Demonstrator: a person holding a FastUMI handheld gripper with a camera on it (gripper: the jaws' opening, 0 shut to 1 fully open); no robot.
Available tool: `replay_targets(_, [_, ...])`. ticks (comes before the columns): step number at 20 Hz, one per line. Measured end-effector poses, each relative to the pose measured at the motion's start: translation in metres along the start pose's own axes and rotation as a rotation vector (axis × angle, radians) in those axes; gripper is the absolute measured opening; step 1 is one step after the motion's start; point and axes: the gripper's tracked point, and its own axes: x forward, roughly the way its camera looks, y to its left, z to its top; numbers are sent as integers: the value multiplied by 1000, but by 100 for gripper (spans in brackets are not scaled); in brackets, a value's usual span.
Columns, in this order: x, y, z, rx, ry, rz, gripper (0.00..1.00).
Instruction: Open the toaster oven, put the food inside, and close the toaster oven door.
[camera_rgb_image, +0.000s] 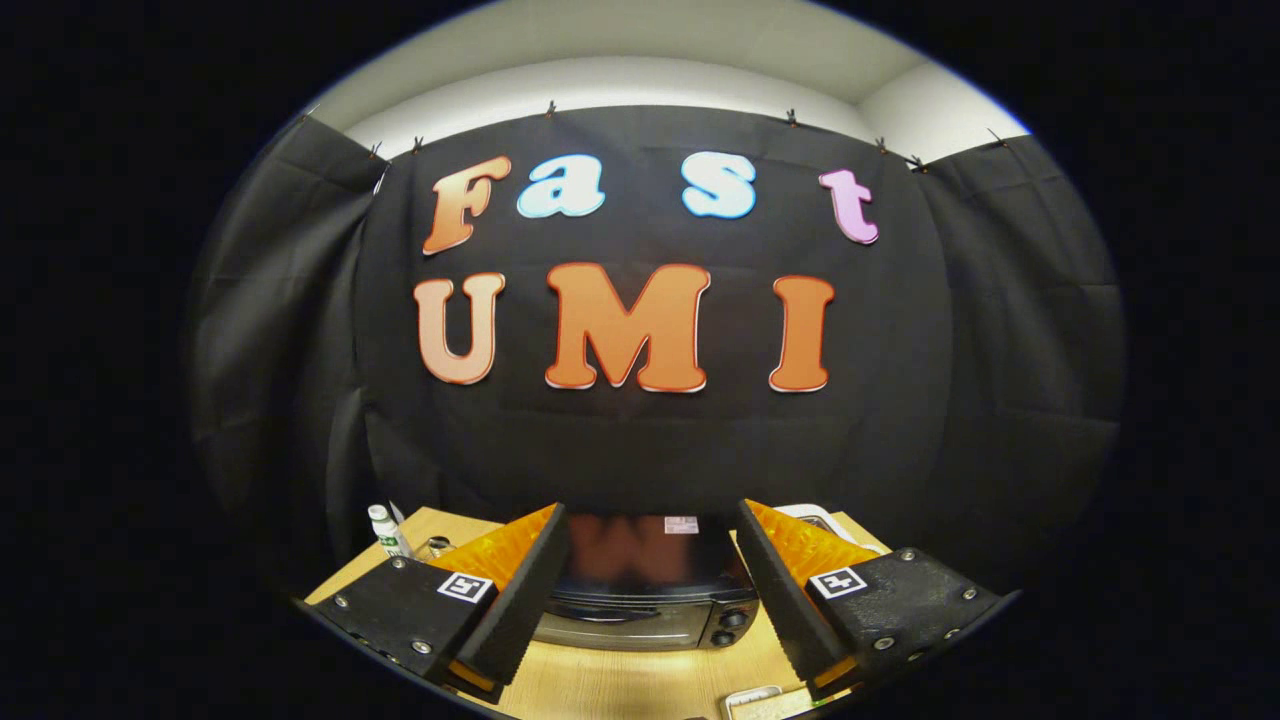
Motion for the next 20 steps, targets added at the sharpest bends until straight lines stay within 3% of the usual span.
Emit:
replay_targets(3, [33, 25, -68, 8, 158, 39, 99])
replay_targets(7, [60, 39, -112, 0, 255, 21, 100])
replay_targets(14, [73, 60, -137, 11, 325, 21, 100])
replay_targets(20, [56, 62, -144, 14, 366, 42, 99])
